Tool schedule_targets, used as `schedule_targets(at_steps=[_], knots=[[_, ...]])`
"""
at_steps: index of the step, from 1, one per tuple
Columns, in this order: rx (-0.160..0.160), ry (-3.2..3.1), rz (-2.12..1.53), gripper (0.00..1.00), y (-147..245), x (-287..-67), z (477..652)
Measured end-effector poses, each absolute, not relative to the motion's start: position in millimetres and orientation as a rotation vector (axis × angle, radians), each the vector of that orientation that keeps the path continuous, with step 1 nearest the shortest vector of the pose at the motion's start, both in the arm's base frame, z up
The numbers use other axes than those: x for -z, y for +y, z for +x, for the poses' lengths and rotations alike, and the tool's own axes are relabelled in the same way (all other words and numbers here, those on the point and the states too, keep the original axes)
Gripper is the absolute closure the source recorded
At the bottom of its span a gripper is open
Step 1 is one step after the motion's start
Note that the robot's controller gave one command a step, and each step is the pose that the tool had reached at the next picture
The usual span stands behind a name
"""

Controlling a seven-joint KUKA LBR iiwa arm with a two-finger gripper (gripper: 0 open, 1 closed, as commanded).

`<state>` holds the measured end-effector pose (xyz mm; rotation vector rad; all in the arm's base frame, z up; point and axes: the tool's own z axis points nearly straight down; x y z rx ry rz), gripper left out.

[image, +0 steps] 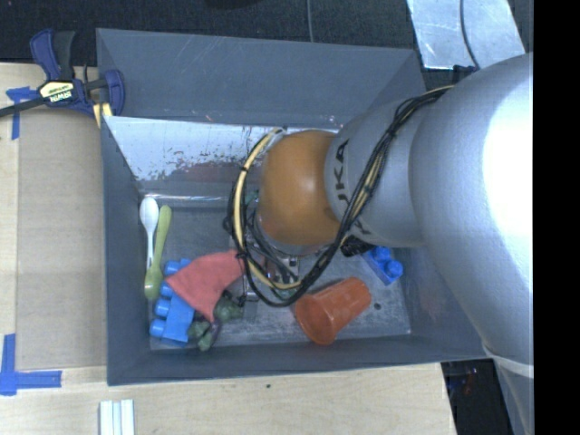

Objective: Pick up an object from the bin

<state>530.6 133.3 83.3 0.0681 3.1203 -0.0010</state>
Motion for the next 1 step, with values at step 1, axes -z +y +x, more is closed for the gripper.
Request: schedule_targets(at_steps=[1], knots=[[0.004,3.124,-0.136,1.00,110.9,-75.9,532.7]])
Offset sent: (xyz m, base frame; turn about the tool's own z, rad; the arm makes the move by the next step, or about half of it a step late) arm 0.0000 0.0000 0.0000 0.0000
